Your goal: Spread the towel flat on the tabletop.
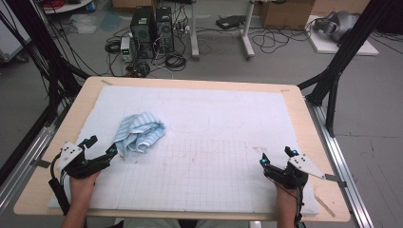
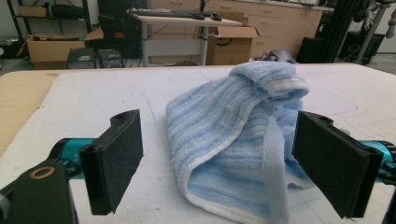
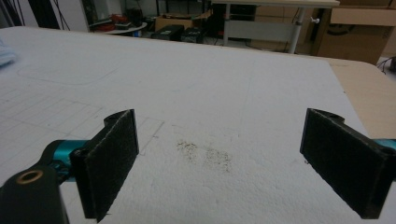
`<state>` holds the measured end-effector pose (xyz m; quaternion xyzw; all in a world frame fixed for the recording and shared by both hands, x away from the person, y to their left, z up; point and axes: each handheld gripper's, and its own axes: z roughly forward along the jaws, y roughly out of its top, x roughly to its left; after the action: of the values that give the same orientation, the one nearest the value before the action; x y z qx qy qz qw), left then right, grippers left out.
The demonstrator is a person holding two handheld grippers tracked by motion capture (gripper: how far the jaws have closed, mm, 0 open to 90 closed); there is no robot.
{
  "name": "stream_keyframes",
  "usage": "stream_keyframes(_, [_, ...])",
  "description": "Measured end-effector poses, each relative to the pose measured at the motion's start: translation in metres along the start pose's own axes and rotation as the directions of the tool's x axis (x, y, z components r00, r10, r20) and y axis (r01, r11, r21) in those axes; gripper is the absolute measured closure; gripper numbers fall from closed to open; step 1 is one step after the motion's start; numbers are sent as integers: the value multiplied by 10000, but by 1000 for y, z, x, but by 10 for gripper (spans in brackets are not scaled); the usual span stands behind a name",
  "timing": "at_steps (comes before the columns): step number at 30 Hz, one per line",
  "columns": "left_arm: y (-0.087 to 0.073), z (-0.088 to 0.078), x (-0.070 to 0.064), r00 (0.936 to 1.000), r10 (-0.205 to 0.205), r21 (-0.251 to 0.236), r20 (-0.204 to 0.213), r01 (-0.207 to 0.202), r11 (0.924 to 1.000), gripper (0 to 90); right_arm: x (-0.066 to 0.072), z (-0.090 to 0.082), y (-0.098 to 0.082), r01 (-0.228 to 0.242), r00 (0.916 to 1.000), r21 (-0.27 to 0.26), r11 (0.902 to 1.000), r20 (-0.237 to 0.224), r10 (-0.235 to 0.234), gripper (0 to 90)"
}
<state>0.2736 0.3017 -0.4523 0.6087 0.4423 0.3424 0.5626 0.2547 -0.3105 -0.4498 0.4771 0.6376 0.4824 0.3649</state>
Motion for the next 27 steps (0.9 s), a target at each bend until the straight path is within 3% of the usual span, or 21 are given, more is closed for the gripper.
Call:
stream_keyframes(8, [0, 0, 0, 10000, -4, -3, -29, 4, 10000, 168, 0, 1, 0, -25, 10000, 68, 10000, -28, 25, 107])
stream_keyframes(17, [0, 0, -2, 9995, 286, -25, 133, -286, 9996, 166, 0, 0, 0, 23, 10000, -51, 10000, -63, -24, 106])
stream_keyframes(20, [0, 0, -1, 9998, 173, 24, 90, -173, 9998, 164, 1, 0, 0, 15, 10000, -1, 10000, -72, -15, 106])
stream_keyframes(24, [0, 0, -3, 9993, 360, 25, 87, -361, 9993, 181, 1, 0, 0, 25, 10000, -36, 10000, -68, -25, 106])
stream_keyframes(27, [0, 0, -1, 9996, 260, 37, 106, -261, 9997, 182, 1, 0, 0, 29, 10000, 10, 10000, -78, -28, 107])
